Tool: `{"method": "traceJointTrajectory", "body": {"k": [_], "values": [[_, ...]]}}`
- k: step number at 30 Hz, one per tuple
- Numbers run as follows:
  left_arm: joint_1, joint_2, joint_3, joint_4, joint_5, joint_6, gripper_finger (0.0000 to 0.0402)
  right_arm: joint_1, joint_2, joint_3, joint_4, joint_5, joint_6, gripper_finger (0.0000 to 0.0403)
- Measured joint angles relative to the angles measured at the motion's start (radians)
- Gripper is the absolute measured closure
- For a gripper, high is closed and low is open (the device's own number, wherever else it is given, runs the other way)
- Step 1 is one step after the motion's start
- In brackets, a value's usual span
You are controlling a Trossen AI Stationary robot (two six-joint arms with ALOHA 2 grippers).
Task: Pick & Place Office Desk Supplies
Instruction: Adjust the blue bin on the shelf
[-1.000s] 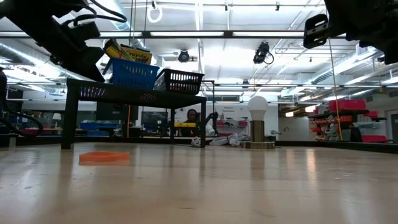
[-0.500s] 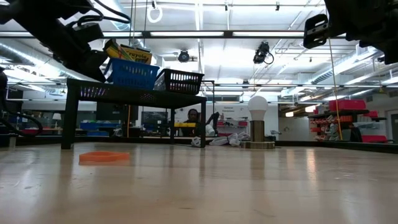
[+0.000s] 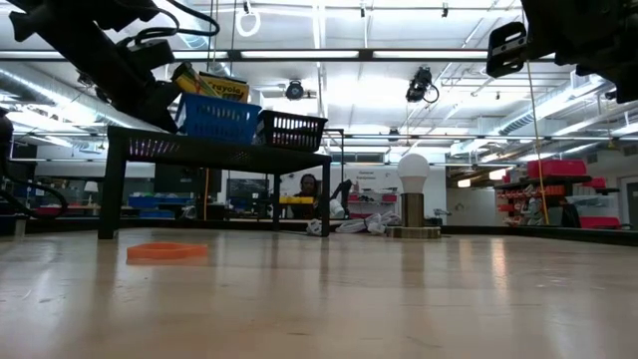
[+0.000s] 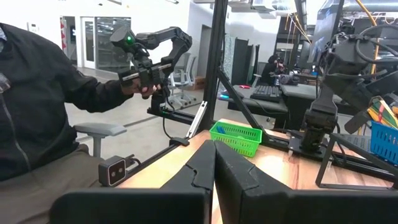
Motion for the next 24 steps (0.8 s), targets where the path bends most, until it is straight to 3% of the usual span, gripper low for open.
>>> {"method": "traceJointTrajectory", "body": {"k": [14, 24], "values": [[0.034, 0.000, -0.006, 0.043, 0.077, 0.012, 0.0401, 0.000, 0.000, 0.000, 0.000, -0.002, -0.011, 0.0390], [0.059, 0.068, -0.006, 0.089, 0.127, 0.021, 0.0401, 0.000, 0.000, 0.000, 0.001, -0.002, -0.011, 0.0390]]}}
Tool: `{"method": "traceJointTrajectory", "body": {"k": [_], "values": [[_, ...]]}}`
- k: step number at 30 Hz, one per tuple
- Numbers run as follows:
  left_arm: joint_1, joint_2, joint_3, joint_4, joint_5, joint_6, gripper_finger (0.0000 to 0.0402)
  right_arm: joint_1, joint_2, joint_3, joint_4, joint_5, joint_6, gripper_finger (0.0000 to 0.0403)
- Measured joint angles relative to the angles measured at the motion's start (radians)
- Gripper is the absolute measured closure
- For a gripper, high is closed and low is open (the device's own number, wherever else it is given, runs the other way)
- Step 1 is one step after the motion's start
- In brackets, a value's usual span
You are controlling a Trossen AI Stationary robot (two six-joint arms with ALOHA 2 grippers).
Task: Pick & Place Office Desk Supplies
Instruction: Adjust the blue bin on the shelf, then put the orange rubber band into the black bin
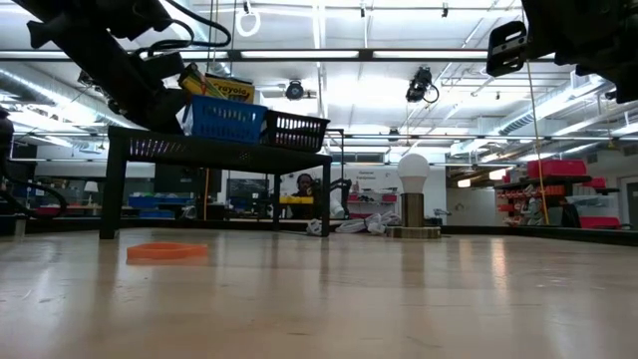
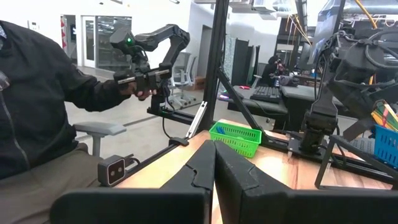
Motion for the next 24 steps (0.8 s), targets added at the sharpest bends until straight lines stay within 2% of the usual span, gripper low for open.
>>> {"method": "traceJointTrajectory", "body": {"k": [15, 20, 24], "values": [[0.012, 0.055, 0.000, 0.041, 0.027, -0.015, 0.0401, 0.000, 0.000, 0.000, 0.000, -0.002, 0.004, 0.0390], [-0.002, 0.034, 0.002, -0.083, 0.000, -0.133, 0.0401, 0.000, 0.000, 0.000, 0.000, -0.004, 0.012, 0.0390], [-0.061, -0.010, 0.001, -0.199, -0.064, -0.224, 0.0401, 0.000, 0.000, 0.000, -0.001, 0.004, 0.012, 0.0390]]}}
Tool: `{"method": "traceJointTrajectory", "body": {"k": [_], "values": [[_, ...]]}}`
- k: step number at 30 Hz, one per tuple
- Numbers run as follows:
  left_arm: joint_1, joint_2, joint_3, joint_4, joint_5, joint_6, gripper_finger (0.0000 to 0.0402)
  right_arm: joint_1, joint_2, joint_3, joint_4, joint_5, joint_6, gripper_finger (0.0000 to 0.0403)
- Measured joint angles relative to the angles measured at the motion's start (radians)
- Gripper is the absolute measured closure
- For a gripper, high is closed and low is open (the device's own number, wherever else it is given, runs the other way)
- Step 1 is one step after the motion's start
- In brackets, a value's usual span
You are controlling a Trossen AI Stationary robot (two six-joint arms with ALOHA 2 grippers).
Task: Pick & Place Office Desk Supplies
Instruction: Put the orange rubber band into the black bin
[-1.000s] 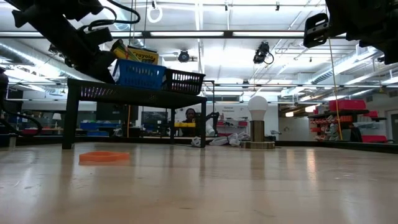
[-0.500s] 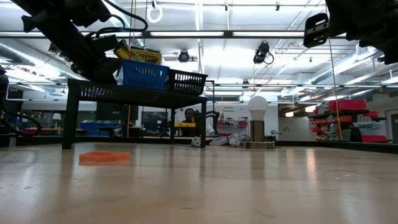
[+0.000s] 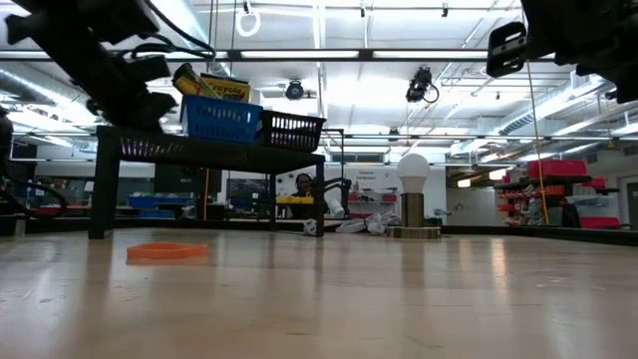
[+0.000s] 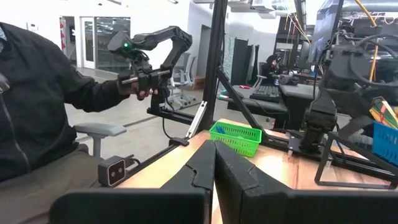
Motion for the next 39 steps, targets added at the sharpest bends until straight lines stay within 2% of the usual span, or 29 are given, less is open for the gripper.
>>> {"method": "traceJointTrajectory", "body": {"k": [5, 11, 16, 19, 24, 29, 32, 35, 37, 39], "values": [[-0.106, -0.093, -0.001, -0.114, -0.045, -0.102, 0.0401, 0.000, 0.002, 0.000, -0.015, 0.040, 0.000, 0.0390], [-0.333, -0.167, -0.001, -0.083, -0.124, -0.061, 0.0401, 0.000, 0.031, 0.003, -0.024, 0.084, 0.007, 0.0390], [-0.573, -0.223, 0.000, -0.066, -0.192, -0.030, 0.0401, 0.000, 0.200, 0.105, -0.059, 0.104, 0.018, 0.0390], [-0.731, -0.239, 0.000, -0.054, -0.220, -0.023, 0.0401, 0.000, 0.379, 0.224, -0.114, 0.082, 0.002, 0.0390], [-0.969, -0.234, 0.001, -0.010, -0.188, -0.028, 0.0396, 0.000, 0.688, 0.467, -0.224, -0.024, -0.058, 0.0390], [-1.162, -0.202, 0.002, 0.048, -0.167, -0.072, 0.0386, 0.016, 0.887, 0.717, -0.468, -0.046, -0.175, 0.0381], [-1.240, -0.175, 0.002, 0.048, -0.199, -0.103, 0.0386, 0.035, 0.981, 0.898, -0.678, -0.023, -0.251, 0.0354], [-1.291, -0.146, 0.002, 0.048, -0.218, -0.121, 0.0384, 0.059, 1.070, 1.079, -0.862, 0.054, -0.327, 0.0308], [-1.309, -0.128, 0.002, 0.050, -0.199, -0.157, 0.0384, 0.070, 1.120, 1.178, -0.957, 0.095, -0.360, 0.0273], [-1.312, -0.105, 0.002, 0.065, -0.131, -0.202, 0.0384, 0.073, 1.143, 1.238, -1.009, 0.114, -0.372, 0.0241]]}}
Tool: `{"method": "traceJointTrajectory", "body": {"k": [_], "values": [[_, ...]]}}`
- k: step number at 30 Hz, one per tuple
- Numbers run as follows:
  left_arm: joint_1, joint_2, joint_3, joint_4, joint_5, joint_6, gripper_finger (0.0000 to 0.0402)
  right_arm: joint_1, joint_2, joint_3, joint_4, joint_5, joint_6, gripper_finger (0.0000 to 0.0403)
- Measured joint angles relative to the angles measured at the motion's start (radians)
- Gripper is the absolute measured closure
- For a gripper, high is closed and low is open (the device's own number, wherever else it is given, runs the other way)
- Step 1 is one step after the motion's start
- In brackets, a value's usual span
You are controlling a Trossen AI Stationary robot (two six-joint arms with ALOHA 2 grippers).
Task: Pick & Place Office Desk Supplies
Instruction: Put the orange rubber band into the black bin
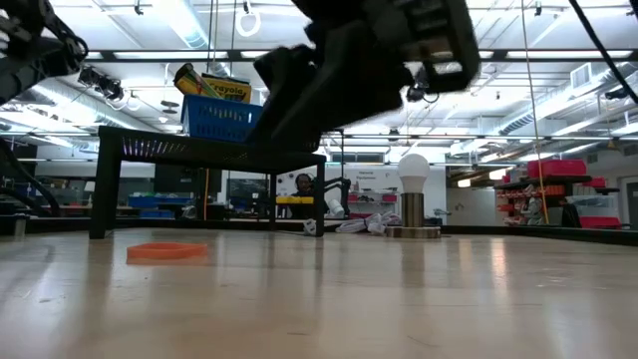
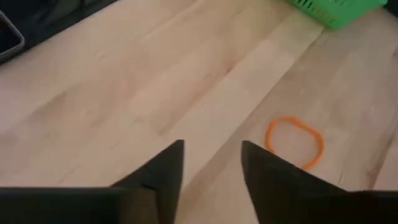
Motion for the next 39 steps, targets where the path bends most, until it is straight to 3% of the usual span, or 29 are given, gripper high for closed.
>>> {"method": "traceJointTrajectory", "body": {"k": [3, 8, 11, 16, 20, 25, 28, 34, 39], "values": [[0.037, 0.065, 0.000, 0.088, 0.046, 0.002, 0.0383, -0.002, 0.008, 0.027, 0.003, 0.007, 0.001, 0.0206], [0.206, 0.240, 0.000, 0.390, 0.048, 0.237, 0.0383, 0.016, 0.004, 0.025, 0.050, 0.103, 0.017, 0.0199], [0.305, 0.349, 0.000, 0.578, 0.109, 0.354, 0.0387, 0.061, 0.003, 0.025, 0.080, 0.184, 0.002, 0.0241], [0.460, 0.542, 0.000, 0.824, 0.223, 0.446, 0.0396, 0.134, -0.018, 0.025, 0.109, 0.211, -0.057, 0.0380], [0.552, 0.661, 0.001, 0.943, 0.366, 0.447, 0.0397, 0.191, -0.067, 0.025, 0.129, 0.288, -0.077, 0.0391], [0.627, 0.753, 0.008, 0.929, 0.503, 0.396, 0.0398, 0.252, -0.165, 0.025, 0.090, 0.406, -0.092, 0.0395], [0.662, 0.788, 0.031, 0.855, 0.596, 0.342, 0.0397, 0.272, -0.244, 0.025, 0.031, 0.408, -0.057, 0.0398], [0.705, 0.833, 0.114, 0.611, 0.651, 0.307, 0.0356, 0.271, -0.411, -0.005, -0.044, 0.308, 0.061, 0.0387], [0.738, 0.869, 0.160, 0.556, 0.674, 0.332, 0.0312, 0.231, -0.596, -0.232, 0.139, 0.248, 0.108, 0.0353]]}}
